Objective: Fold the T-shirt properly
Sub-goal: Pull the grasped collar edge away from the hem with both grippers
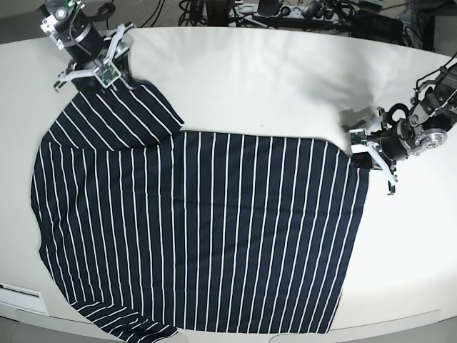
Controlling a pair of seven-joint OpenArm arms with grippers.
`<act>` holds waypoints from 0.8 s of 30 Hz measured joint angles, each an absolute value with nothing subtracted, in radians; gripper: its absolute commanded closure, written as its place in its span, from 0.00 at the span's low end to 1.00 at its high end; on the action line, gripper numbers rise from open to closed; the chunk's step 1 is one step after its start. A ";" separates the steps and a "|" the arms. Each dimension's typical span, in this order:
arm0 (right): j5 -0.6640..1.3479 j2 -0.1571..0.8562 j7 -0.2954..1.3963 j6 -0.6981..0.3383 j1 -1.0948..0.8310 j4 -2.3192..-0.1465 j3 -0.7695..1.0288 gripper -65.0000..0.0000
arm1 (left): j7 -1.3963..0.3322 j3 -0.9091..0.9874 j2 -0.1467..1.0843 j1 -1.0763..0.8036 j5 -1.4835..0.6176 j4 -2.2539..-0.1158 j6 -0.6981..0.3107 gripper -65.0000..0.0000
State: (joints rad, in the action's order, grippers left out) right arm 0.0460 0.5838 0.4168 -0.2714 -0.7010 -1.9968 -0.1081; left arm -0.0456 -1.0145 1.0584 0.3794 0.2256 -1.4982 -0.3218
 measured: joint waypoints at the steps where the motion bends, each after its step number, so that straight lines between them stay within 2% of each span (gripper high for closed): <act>1: 0.046 0.584 0.416 -0.274 -0.688 -1.987 -0.108 0.56 | -0.046 -1.015 1.058 0.379 0.226 -1.498 -0.322 1.00; 2: 0.045 0.584 0.417 -0.282 -0.678 -1.980 -0.107 0.64 | -0.046 -1.015 1.058 0.379 0.226 -1.498 -0.322 1.00; 4: 0.042 0.583 0.433 -0.281 -0.665 -1.976 -0.108 0.91 | -0.045 -1.015 1.058 0.379 0.225 -1.498 -0.321 1.00; 5: 0.033 0.583 0.445 -0.273 -0.663 -1.977 -0.108 1.00 | -0.044 -1.015 1.058 0.379 0.226 -1.498 -0.321 1.00; 11: -0.086 0.583 0.513 -0.169 -0.669 -2.062 -0.110 1.00 | -0.057 -1.022 1.074 0.374 0.229 -1.531 -0.239 1.00; 14: -0.178 0.584 0.517 -0.111 -0.670 -2.125 -0.110 1.00 | -0.063 -1.028 1.118 0.365 0.227 -1.596 -0.244 1.00; 20: -0.211 0.616 0.560 -0.105 -0.695 -2.197 -0.104 1.00 | -0.096 -1.032 1.234 0.340 0.218 -1.772 -0.225 1.00; 24: -0.237 0.636 0.574 -0.062 -0.757 -2.221 -0.033 1.00 | -0.110 -1.032 1.299 0.326 0.218 -1.835 -0.225 1.00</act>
